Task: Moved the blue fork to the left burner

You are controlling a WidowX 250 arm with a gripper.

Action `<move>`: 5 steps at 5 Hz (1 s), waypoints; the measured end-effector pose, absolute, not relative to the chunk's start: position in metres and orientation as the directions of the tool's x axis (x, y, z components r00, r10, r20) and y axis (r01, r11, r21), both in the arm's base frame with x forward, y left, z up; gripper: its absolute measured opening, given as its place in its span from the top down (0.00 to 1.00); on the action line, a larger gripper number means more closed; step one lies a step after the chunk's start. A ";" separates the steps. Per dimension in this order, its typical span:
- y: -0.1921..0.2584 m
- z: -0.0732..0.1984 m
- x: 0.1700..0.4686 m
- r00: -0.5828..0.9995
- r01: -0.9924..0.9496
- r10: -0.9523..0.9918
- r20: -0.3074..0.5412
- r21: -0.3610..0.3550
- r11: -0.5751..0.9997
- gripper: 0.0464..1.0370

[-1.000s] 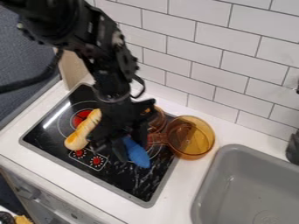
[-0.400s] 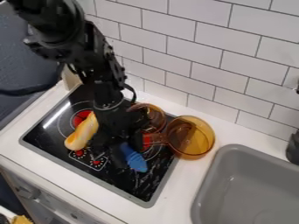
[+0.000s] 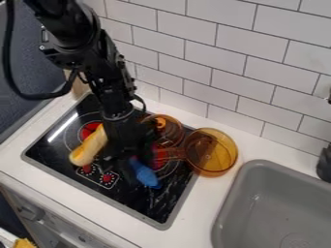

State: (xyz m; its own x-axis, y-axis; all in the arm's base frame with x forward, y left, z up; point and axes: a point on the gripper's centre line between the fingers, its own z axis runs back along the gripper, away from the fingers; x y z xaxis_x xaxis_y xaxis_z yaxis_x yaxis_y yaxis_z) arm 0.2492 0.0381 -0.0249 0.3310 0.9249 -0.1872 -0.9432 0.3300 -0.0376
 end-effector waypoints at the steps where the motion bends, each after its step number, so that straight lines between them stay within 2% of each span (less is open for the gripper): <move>1: 0.054 -0.024 0.257 0.299 -0.954 0.939 -0.171 -0.040 0.296 0.62; 3: 0.090 -0.018 0.265 0.190 -0.982 0.970 -0.155 -0.047 0.185 0.62; 5: 0.128 -0.028 0.265 0.123 -0.992 0.980 -0.154 -0.026 0.121 0.62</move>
